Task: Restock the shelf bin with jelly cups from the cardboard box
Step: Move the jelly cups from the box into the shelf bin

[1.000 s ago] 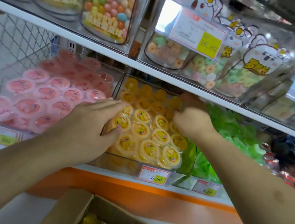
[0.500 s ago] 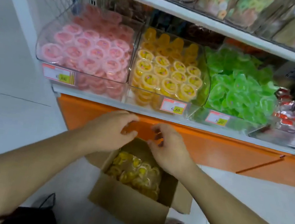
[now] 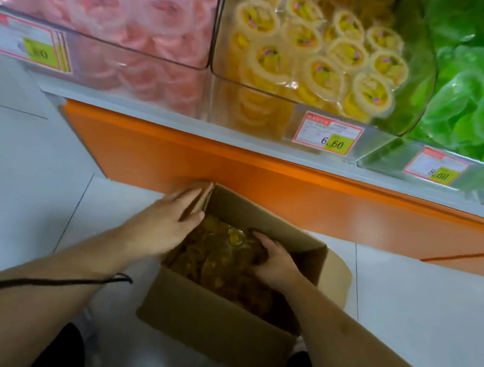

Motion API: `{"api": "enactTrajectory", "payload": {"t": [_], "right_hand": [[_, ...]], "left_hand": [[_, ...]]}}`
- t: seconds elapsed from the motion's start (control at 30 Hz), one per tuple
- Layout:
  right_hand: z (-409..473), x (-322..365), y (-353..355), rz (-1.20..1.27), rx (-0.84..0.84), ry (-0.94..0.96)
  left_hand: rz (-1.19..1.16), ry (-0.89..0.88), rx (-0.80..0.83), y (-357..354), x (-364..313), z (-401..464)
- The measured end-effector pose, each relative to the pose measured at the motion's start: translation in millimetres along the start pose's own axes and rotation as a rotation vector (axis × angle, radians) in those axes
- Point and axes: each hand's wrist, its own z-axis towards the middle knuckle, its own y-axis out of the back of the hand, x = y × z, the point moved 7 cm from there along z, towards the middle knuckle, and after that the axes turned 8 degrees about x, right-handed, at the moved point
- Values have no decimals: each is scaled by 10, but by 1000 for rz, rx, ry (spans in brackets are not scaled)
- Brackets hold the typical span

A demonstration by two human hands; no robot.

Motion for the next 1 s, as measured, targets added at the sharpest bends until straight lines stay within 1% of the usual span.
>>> {"api": "enactTrajectory", "payload": {"t": [0.1, 0.2, 0.3, 0.4, 0.43, 0.5, 0.6, 0.7, 0.87, 1.0], "right_hand": [[317, -164, -176, 0, 34, -70], [449, -204, -300, -38, 14, -101], [585, -194, -331, -98, -17, -95], [682, -87, -356, -218, 7, -61], [724, -92, -352, -206, -15, -54], [738, -120, -340, -77, -47, -52], [665, -174, -339, 51, -43, -44], [581, -179, -331, 235, -81, 5], [364, -67, -257, 289, -88, 62], [118, 187, -126, 278, -35, 104]], "left_hand": [[-98, -20, -17, -59, 135, 87], [-162, -34, -35, -109, 215, 109], [-183, -45, -70, -159, 206, 125], [-191, -35, -75, -216, 205, 153], [-200, -28, -76, -227, 209, 156], [-205, -28, -80, -236, 229, 161], [-192, -53, -78, -229, 242, 171], [-193, -53, -69, -208, 228, 159], [-195, -38, -65, -148, 155, 76], [-91, 41, -13, -23, 120, 9]]}}
